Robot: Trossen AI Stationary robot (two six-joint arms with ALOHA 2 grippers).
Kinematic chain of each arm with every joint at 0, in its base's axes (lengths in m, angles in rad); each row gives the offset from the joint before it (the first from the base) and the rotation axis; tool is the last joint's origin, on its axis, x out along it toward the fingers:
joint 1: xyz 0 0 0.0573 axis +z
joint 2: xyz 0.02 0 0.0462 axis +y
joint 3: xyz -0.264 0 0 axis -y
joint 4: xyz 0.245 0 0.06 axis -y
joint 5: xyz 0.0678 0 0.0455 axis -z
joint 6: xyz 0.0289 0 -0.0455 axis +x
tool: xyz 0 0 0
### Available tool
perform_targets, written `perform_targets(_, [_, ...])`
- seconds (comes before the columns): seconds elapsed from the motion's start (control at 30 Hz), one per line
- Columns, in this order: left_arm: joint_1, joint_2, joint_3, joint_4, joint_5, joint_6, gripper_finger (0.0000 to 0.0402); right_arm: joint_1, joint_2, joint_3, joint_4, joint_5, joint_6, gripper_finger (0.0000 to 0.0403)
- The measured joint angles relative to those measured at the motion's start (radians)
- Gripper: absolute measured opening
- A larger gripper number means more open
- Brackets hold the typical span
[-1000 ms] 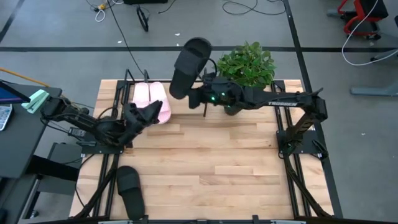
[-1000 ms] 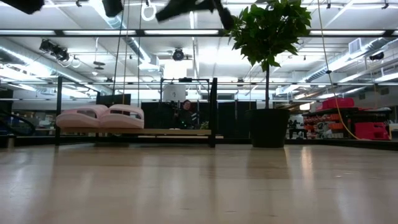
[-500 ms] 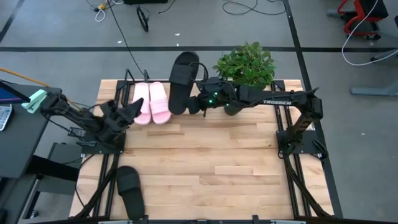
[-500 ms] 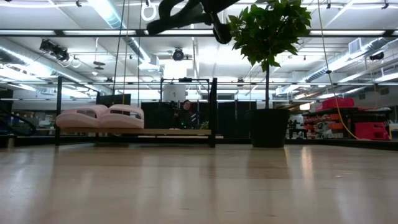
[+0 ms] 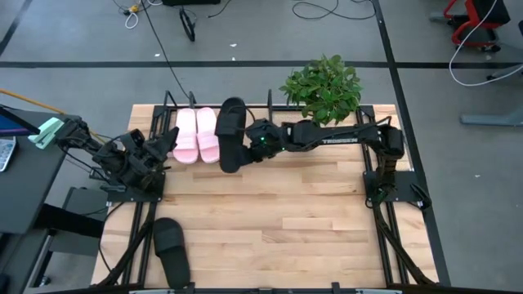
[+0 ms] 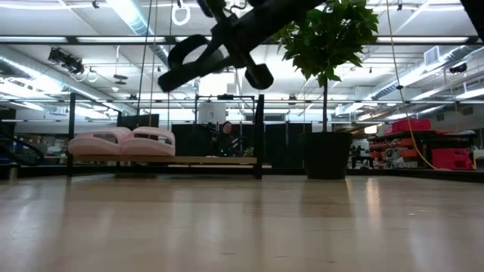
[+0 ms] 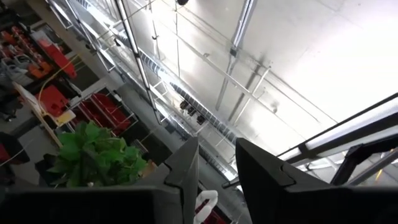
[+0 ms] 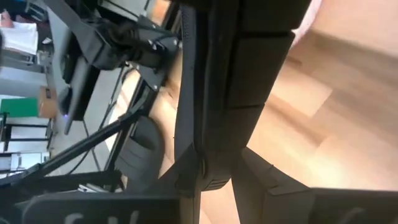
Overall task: Pick and place slides into the shelf
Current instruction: Put the top black slide on the shelf
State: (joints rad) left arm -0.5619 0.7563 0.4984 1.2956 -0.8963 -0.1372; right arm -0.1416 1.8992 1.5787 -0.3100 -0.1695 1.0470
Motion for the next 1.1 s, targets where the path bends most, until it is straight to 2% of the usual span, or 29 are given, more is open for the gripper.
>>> perform_targets(0.1, [-0.014,0.000,0.000,-0.011,0.000,0.004,0.0110,0.000,0.027,0.000,0.006,-0.008,0.024,0.0064])
perform_targets(0.37, [-0.039,0.002,-0.001,-0.014,0.000,0.024,0.0105,-0.017,0.083,0.000,0.004,0.071,0.075,0.0064])
perform_targets(0.67, [-0.045,0.002,-0.001,-0.014,0.000,0.029,0.0107,-0.033,0.085,0.000,-0.048,0.120,0.076,0.0064])
perform_targets(1.1, [-0.044,0.002,-0.001,-0.014,0.000,0.029,0.0107,-0.037,0.085,0.000,-0.030,0.214,0.095,0.0064])
